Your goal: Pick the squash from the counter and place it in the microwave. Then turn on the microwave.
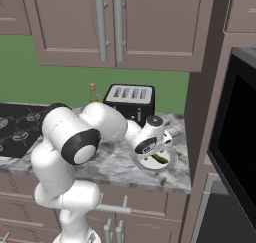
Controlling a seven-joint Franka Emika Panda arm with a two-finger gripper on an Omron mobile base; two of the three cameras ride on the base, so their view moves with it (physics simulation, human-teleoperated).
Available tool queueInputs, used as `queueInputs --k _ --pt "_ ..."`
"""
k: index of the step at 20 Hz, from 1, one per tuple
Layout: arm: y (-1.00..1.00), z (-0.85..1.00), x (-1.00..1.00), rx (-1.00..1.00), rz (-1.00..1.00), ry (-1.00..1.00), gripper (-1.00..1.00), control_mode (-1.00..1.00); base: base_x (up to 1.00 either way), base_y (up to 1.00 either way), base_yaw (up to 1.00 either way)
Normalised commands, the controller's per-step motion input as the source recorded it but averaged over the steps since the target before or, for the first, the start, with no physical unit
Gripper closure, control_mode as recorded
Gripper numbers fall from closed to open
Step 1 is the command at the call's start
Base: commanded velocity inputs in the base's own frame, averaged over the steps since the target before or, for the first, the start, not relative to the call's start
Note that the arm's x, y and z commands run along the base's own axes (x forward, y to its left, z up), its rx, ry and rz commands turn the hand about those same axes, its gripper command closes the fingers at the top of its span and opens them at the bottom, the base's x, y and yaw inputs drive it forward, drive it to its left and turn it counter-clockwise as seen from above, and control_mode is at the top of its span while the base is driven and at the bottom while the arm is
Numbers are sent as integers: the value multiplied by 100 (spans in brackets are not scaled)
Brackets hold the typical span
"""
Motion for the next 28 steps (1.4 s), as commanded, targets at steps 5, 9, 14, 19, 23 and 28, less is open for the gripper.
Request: queueInputs --k 5,9,14,19,23,28 --pt "-8 -20 19 0 0 0 -100 -100 0 0 0" --pt "-1 -19 18 0 0 0 100 -100 0 0 0" --pt "0 -5 2 0 0 0 100 -100 0 0 0" --pt "0 0 0 0 0 0 100 -100 0 0 0" --pt "0 11 -15 -1 -1 -2 100 -100 0 0 0" --pt "12 44 -44 -4 -8 -5 100 -100 0 0 0"
